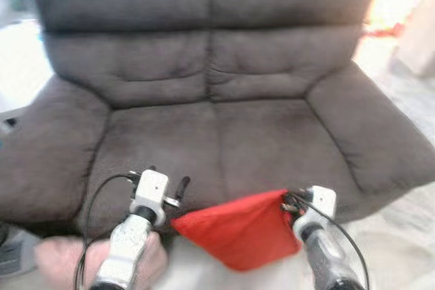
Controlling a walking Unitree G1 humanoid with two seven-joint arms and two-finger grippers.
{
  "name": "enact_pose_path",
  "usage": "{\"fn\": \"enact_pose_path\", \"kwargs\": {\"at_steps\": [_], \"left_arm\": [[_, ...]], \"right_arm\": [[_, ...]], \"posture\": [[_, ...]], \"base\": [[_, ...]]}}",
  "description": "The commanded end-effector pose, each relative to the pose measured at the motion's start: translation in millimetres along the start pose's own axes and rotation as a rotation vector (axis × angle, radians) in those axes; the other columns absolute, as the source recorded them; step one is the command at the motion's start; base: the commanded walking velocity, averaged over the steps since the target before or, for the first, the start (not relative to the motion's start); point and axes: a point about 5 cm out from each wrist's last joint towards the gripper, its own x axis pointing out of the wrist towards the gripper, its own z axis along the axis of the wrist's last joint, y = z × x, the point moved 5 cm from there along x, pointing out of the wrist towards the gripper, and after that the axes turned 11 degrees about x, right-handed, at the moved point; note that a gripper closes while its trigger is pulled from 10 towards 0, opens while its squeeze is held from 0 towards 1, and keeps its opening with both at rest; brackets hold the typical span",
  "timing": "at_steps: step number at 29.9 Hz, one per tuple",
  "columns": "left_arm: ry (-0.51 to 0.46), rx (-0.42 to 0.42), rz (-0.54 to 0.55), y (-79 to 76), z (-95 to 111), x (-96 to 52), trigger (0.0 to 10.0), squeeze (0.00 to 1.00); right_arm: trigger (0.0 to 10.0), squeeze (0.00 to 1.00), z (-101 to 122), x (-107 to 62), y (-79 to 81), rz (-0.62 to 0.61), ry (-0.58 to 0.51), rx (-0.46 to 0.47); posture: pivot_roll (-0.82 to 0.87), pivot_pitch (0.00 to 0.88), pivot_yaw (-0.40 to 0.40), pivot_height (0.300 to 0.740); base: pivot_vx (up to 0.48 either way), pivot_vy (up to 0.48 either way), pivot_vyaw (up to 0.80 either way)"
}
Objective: Move the pillow to the sofa from floor
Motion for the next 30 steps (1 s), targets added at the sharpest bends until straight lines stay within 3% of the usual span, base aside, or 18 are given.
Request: {"fn": "enact_pose_path", "kwargs": {"at_steps": [1, 8, 11, 18, 24, 30], "left_arm": [[0.039, 0.023, -0.03, 7.2, -10.0, -7.1, 10.0, 0.0], [0.107, 0.046, -0.235, -2.0, -27.6, -23.5, 10.0, 0.0], [0.157, 0.136, -0.392, -8.9, -40.5, -40.1, 10.0, 0.0], [0.195, 0.19, -0.516, -15.0, -47.3, -49.5, 10.0, 0.0], [0.229, 0.308, -0.654, -25.2, -56.9, -62.5, 10.0, 0.0], [0.264, 0.424, -0.706, -19.3, -68.9, -69.4, 10.0, 0.0]], "right_arm": [[10.0, 0.0, 23.7, 9.5, 27.5, 0.119, -0.075, -0.08], [10.0, 0.0, 11.3, 8.3, 39.2, 0.225, 0.018, -0.16], [10.0, 0.0, -1.0, 5.3, 47.9, 0.321, 0.115, -0.253], [10.0, 0.0, -16.2, -1.5, 56.8, 0.43, 0.203, -0.334], [10.0, 0.0, -32.2, -15.4, 62.9, 0.568, 0.323, -0.41], [10.0, 0.0, -38.9, -30.6, 63.6, 0.665, 0.42, -0.508]], "posture": [[0.12, 0.0, -0.036, 0.74], [0.13, 0.0, -0.038, 0.74], [0.13, 0.0, -0.037, 0.74], [0.13, 0.0, -0.038, 0.74], [0.12, 0.0, -0.033, 0.74], [0.11, 0.0, -0.028, 0.74]], "base": [[0.0, 0.0, 0.0], [0.0, 0.0, 0.0], [0.0, 0.0, 0.0], [0.0, 0.0, 0.0], [0.0, 0.0, 0.0], [0.0, 0.0, 0.0]]}}
